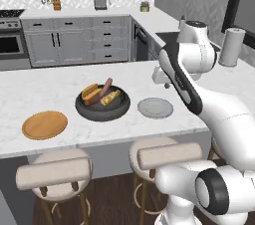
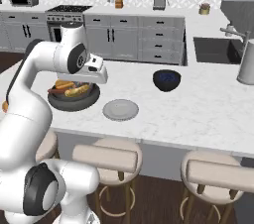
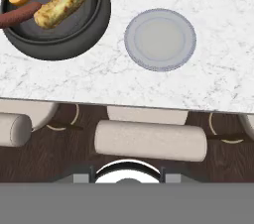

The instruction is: Place one bun and one sausage from the bowl on each plate.

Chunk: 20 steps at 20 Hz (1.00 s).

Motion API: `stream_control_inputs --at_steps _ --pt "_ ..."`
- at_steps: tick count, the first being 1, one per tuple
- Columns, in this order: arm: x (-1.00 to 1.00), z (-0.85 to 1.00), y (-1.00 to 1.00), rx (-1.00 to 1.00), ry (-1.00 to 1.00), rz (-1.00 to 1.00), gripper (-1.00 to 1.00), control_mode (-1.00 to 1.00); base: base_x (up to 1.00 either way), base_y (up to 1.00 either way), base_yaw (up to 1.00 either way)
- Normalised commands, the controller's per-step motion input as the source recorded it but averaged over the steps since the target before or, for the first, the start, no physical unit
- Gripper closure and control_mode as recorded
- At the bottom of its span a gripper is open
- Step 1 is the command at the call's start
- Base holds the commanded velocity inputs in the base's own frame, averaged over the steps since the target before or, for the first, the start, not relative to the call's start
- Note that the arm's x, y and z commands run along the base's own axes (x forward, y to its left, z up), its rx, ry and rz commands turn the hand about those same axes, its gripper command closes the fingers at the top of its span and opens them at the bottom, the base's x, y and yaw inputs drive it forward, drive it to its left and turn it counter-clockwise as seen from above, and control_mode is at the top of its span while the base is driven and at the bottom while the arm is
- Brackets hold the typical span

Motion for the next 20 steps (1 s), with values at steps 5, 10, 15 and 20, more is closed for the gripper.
stream_control_inputs --at_steps 5,10,15,20 --pt "0.0 0.0 0.0 0.0 0.0 0.0 -1.0 1.0 0.0 0.49 -0.01" --pt "0.0 0.0 0.0 0.0 0.0 0.0 -1.0 1.0 0.1 0.84 0.0" --pt "0.0 0.0 0.0 0.0 0.0 0.0 -1.0 1.0 0.43 0.08 0.0" --pt "0.0 0.0 0.0 0.0 0.0 0.0 -1.0 1.0 0.69 0.09 -0.02"
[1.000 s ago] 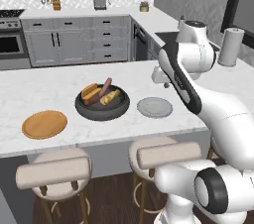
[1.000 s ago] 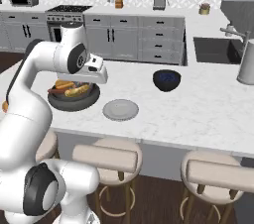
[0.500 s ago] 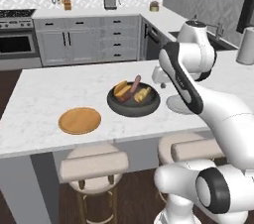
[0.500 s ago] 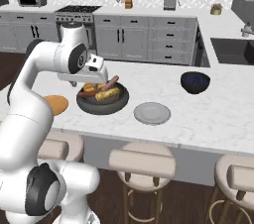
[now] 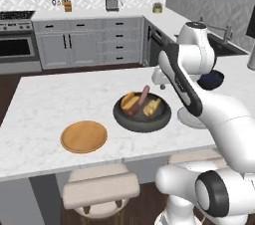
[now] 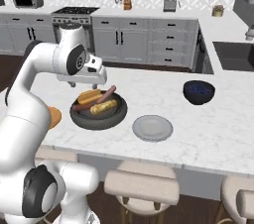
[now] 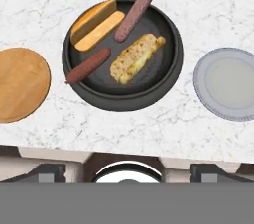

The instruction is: Place one bun and one sausage from the bowl on each plate.

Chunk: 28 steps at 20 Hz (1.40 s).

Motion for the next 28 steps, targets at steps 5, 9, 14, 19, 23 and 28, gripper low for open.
stream_control_inputs --at_steps 5,9,14,19,23,28 --pt "0.0 0.0 0.0 0.0 0.0 0.0 -1.0 1.0 0.82 0.25 -0.07" --pt "0.39 -0.05 0.03 -0.01 0.02 0.0 -1.0 -1.0 0.29 0.0 -0.01" --pt "0.97 -0.5 -0.31 0.05 0.15 -0.26 -1.0 -1.0 0.0 0.0 0.0" --pt "1.0 -0.94 -0.06 0.06 0.1 -0.41 -1.0 -1.0 0.0 0.0 0.0" --pt "0.82 -0.99 0.05 0.02 0.04 -0.06 -1.0 -1.0 0.0 0.0 0.0" --pt "0.59 -0.76 0.0 0.03 0.0 0.0 -1.0 -1.0 0.0 0.0 0.0"
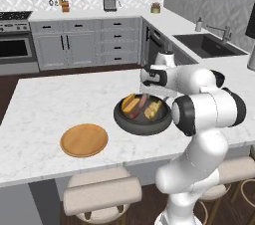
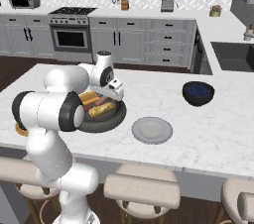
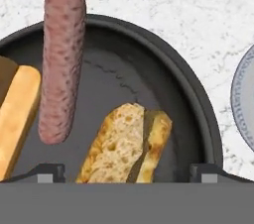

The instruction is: Place one bun and one sausage from the bowl on each plate.

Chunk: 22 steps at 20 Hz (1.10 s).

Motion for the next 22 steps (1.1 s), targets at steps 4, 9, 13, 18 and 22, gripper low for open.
stream_control_inputs --at_steps 4,9,13,18,22 --pt "0.06 -0.53 0.0 0.09 0.0 -0.03 -1.0 -1.0 0.0 0.0 0.0" --pt "-0.08 -0.3 0.2 0.02 0.0 -0.06 -1.0 -1.0 0.0 0.0 0.0" --pt "0.0 -0.34 0.27 0.0 0.0 -0.01 -1.0 -1.0 0.0 0.0 0.0" --pt "-0.02 -0.34 0.0 0.02 0.0 -0.02 1.0 -1.0 0.0 0.0 0.0" --pt "-0.08 0.08 0.0 0.01 -0.01 -0.04 1.0 -1.0 0.0 0.0 0.0"
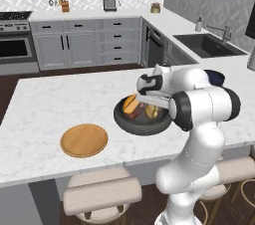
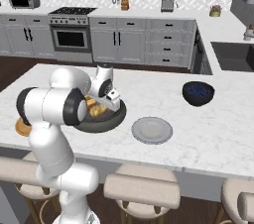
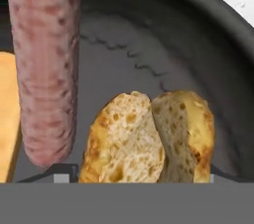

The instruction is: Place one bun and one sausage from the bowl on each plate.

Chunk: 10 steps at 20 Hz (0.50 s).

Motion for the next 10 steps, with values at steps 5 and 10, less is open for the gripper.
stream_control_inputs --at_steps 5,10 --pt "-0.36 0.42 -0.13 -0.01 0.01 0.0 1.0 -1.0 0.0 0.0 0.0" --pt "-0.23 0.38 -0.86 -0.02 0.11 -0.01 1.0 -1.0 0.0 0.0 0.0"
